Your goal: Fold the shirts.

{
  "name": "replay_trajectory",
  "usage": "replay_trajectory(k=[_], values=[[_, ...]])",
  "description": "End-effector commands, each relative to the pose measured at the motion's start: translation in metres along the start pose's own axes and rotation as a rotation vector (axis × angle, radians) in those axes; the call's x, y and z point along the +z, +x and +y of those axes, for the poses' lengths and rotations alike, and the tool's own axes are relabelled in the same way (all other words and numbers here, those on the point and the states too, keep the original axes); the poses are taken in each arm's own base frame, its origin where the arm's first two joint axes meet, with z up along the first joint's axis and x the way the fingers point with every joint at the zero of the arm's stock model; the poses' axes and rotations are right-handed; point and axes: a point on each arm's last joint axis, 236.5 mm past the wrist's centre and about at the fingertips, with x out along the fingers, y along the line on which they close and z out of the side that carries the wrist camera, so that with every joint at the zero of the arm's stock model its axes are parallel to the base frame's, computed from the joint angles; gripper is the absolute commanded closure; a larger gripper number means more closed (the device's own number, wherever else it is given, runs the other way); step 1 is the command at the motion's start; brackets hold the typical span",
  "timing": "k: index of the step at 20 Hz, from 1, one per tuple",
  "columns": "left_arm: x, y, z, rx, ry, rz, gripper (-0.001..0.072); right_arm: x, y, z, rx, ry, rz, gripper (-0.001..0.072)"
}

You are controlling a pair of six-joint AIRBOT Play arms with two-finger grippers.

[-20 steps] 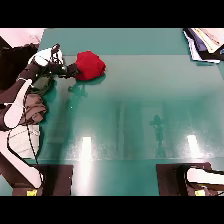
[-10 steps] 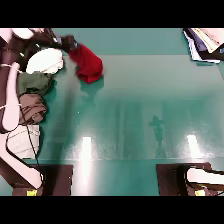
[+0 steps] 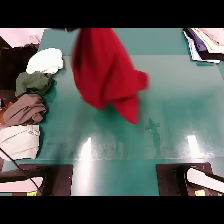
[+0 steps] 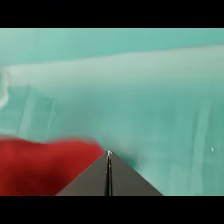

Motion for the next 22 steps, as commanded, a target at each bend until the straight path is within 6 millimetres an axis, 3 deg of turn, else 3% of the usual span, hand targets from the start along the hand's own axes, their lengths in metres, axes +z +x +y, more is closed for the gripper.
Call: replay_trajectory(k=[1, 4, 5, 6, 7, 11, 13, 14, 18, 20, 22], values=[[-0.057, 0.019, -0.009, 0.018, 0.009, 0.193, 0.0686, 0.004, -0.018, 0.013, 0.005, -0.012, -0.070, 0.0694], [-0.131, 0.032, 0.052, 0.176, -0.139, 0.354, 0.0684, 0.005, -0.029, 0.021, 0.006, -0.028, -0.092, 0.0694], [-0.151, 0.032, 0.067, 0.208, -0.194, 0.383, 0.0598, 0.005, -0.030, 0.022, 0.007, -0.030, -0.095, 0.0694], [-0.168, 0.029, 0.079, 0.235, -0.255, 0.404, 0.0293, 0.005, -0.031, 0.023, 0.006, -0.031, -0.096, 0.0695], [-0.180, 0.023, 0.090, 0.262, -0.322, 0.415, 0.0121, 0.005, -0.031, 0.023, 0.006, -0.032, -0.096, 0.0695], [-0.205, -0.032, 0.115, 0.320, -0.505, 0.477, 0.0128, 0.005, -0.031, 0.023, 0.006, -0.031, -0.096, 0.0694], [-0.230, -0.050, 0.121, 0.330, -0.606, 0.517, 0.0138, 0.004, -0.031, 0.023, 0.006, -0.031, -0.093, 0.0694], [-0.251, -0.052, 0.121, 0.319, -0.661, 0.552, 0.0177, 0.004, -0.031, 0.023, 0.005, -0.032, -0.093, 0.0694], [-0.356, -0.050, 0.089, 0.217, -0.878, 0.735, 0.0177, 0.003, -0.030, 0.021, -0.001, -0.032, -0.084, 0.0695], [-0.398, -0.052, 0.072, 0.201, -0.944, 0.785, 0.0177, -0.001, -0.029, 0.020, -0.001, -0.032, -0.068, 0.0694], [-0.429, -0.061, 0.068, 0.269, -0.955, 0.819, 0.0177, -0.002, -0.029, 0.020, -0.001, -0.032, -0.062, 0.0694]])
